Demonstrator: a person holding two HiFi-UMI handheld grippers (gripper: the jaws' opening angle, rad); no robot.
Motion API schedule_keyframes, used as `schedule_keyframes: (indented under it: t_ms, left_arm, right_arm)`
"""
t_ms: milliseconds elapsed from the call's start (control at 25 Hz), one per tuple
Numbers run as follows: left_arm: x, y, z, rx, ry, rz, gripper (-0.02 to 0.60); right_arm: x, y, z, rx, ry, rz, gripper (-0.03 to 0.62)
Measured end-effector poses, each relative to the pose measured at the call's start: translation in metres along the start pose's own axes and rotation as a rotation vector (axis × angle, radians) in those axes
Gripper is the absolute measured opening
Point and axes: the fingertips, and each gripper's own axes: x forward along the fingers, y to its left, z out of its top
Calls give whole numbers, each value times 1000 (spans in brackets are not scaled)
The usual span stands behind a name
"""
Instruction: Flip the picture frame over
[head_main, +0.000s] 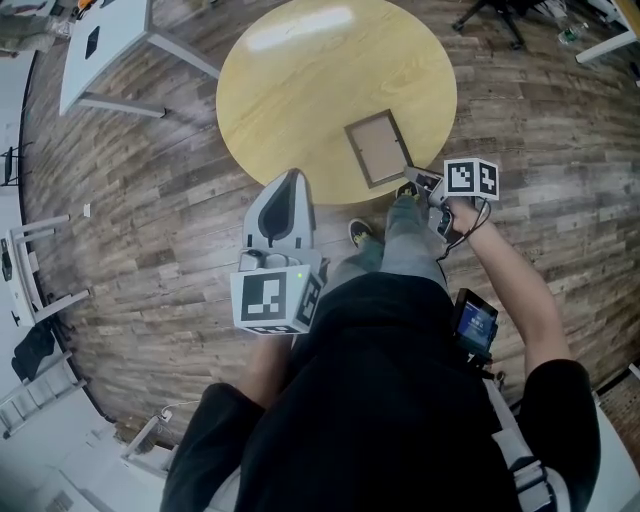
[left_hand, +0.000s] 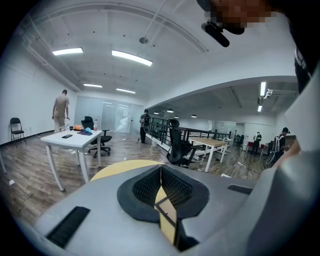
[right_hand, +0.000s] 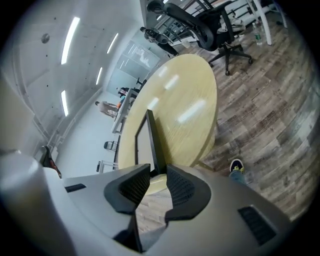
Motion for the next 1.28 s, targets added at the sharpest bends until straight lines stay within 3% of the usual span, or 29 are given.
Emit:
schedule_keyframes:
  t_ms: [360,680,1080,1280]
  left_arm:
    - [0,-3,0,6,0,-6,23]
    - [3,-3,3,9,-12,-10,23]
    - [3,0,28,22,-78,-15,23]
    - [-1,-2,42,29,-120,-23,23]
  right_arm:
    - [10,-5,7,-196,78,-123,123]
    - [17,7,10,-659,203,-323,129]
    - [8,82,34,-1029,202,-312,130]
    - [-11,121,51,-1103,75,-287,130]
